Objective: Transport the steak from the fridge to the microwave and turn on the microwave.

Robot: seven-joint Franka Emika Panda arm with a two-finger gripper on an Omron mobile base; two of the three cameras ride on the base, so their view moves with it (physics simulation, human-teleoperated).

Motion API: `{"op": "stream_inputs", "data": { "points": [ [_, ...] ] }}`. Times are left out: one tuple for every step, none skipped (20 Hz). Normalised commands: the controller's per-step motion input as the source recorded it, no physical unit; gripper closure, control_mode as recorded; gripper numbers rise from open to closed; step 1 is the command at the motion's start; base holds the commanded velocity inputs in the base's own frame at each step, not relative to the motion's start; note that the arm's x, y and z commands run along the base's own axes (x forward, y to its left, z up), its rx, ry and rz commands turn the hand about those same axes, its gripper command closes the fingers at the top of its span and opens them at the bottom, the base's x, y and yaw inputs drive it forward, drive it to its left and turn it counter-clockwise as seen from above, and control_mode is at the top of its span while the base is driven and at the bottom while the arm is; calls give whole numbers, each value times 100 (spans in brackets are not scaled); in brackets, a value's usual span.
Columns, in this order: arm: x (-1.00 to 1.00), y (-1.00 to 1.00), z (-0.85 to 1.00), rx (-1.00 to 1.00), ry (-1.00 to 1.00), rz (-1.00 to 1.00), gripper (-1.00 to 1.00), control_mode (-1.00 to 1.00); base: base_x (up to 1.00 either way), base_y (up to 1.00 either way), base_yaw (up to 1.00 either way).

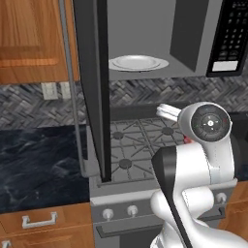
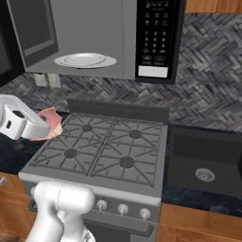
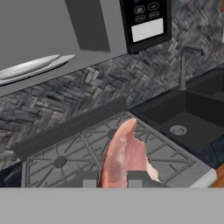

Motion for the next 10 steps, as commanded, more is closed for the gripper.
{"op": "stream_inputs", "data": {
  "points": [
    [0, 0, 0, 0, 0, 0, 100, 100, 47, 1, -2],
    [0, 0, 0, 0, 0, 0, 100, 100, 49, 1, -1],
    [0, 0, 0, 0, 0, 0, 100, 100, 46, 3, 0],
    [0, 0, 0, 0, 0, 0, 100, 100, 40, 4, 0],
    [0, 0, 0, 0, 0, 0, 100, 100, 36, 2, 0],
    [0, 0, 0, 0, 0, 0, 100, 100, 27, 1, 0],
    [0, 0, 0, 0, 0, 0, 100, 100, 24, 0, 0],
    [0, 0, 0, 0, 0, 0, 100, 100, 14, 0, 0],
    [0, 0, 0, 0, 0, 0, 100, 100, 5, 0, -1],
    [0, 0, 0, 0, 0, 0, 100, 100, 3, 0, -1]
  ]
}}
